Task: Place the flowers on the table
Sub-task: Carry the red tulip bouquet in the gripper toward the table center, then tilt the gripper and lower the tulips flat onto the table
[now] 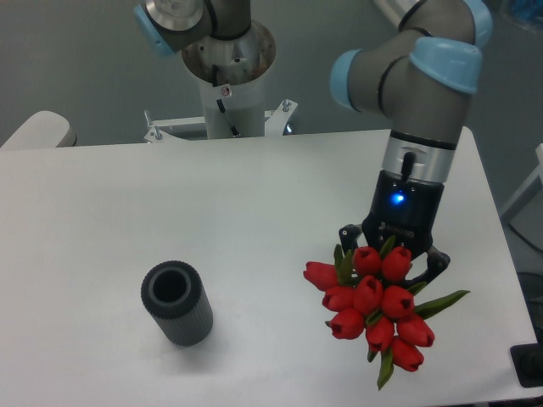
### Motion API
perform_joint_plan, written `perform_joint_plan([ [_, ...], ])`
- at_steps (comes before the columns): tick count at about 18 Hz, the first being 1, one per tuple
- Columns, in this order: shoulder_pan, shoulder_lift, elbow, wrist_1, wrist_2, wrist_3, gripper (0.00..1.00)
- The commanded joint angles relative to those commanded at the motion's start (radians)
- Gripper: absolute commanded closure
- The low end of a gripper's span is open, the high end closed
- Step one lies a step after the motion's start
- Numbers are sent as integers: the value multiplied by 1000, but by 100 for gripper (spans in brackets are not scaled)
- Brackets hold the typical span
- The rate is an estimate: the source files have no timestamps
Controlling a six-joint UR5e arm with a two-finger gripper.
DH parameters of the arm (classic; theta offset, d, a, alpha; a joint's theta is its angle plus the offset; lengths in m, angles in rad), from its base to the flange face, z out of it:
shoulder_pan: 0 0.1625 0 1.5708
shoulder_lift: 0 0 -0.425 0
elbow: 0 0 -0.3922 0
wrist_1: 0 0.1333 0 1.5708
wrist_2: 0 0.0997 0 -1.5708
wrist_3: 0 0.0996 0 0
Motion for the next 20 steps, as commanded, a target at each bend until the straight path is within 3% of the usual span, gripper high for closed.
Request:
perform_joint_plan([
  [8, -40, 28, -84, -2, 232, 122, 68],
  [14, -107, 20, -112, -3, 499, 173, 68],
  [20, -149, 2, -146, -3, 681, 255, 68],
])
